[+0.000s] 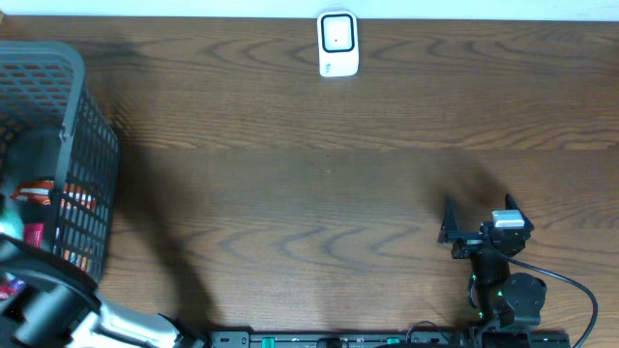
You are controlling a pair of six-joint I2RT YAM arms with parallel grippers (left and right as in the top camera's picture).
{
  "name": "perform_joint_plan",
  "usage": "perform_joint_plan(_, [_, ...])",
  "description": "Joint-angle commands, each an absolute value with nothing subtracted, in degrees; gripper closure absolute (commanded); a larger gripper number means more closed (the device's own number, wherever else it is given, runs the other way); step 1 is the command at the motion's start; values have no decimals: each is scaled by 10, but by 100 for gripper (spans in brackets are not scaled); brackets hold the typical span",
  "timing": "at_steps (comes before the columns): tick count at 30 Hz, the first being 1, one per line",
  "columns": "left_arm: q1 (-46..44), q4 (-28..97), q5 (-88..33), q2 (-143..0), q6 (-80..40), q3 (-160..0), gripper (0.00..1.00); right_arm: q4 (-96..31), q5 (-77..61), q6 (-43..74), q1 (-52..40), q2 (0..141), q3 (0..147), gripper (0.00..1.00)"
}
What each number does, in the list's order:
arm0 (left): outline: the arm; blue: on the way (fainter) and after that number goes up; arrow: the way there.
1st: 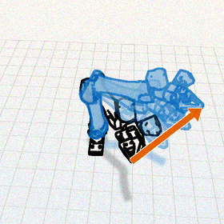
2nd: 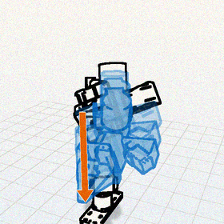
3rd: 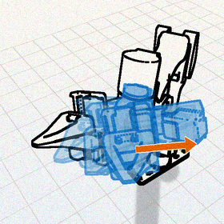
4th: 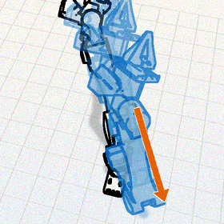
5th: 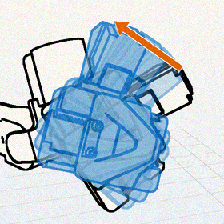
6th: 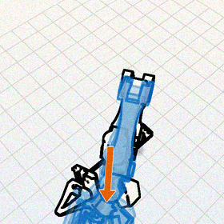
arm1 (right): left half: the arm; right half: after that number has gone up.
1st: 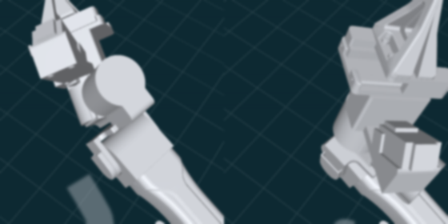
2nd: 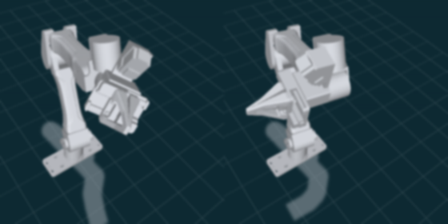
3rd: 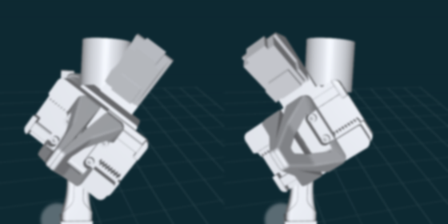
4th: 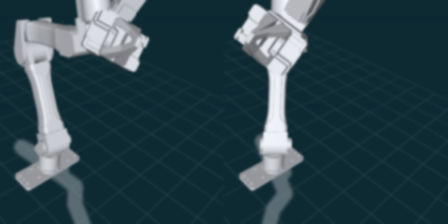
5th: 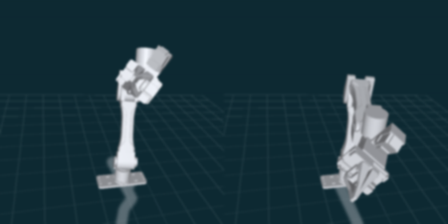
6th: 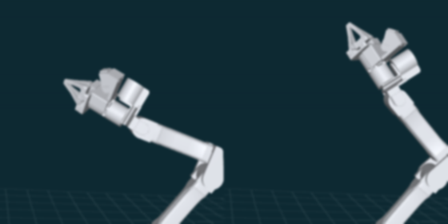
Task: Scan the item barcode
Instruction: 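Lift the green wipes pack out and place it on the table centre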
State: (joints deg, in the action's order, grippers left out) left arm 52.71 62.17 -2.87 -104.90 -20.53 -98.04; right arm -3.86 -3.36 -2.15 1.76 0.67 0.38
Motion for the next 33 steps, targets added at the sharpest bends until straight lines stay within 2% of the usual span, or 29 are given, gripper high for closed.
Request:
perform_joint_plan(1, [525, 580, -180, -944, -200, -1009, 93, -41, -35, -26, 24, 3, 3, 1])
perform_joint_plan(5, [525, 514, -280, -875, -203, -1009, 93, -41, -35, -26, 24, 3, 3, 1])
perform_joint_plan(9, [502, 442, -452, -830, -203, -1009, 93, -41, -35, -26, 24, 3, 3, 1])
perform_joint_plan(13, [455, 381, -471, -791, -209, -1009, 93, -41, -35, -26, 24, 3, 3, 1])
perform_joint_plan(19, [256, 361, -468, -760, -177, -1008, 93, -41, -35, -26, 24, 3, 3, 1])
perform_joint_plan(22, [110, 403, -393, -776, -124, -1007, 93, -41, -35, -26, 24, 3, 3, 1])
perform_joint_plan(27, [-118, 477, -126, -854, -99, -1006, 93, -41, -35, -26, 24, 3, 3, 1])
perform_joint_plan(30, [-210, 491, -15, -924, -99, -1006, 93, -41, -35, -26, 24, 3, 3, 1])
perform_joint_plan(33, [-266, 481, 29, -994, -110, -1006, 93, -41, -35, -26, 24, 3, 3, 1])
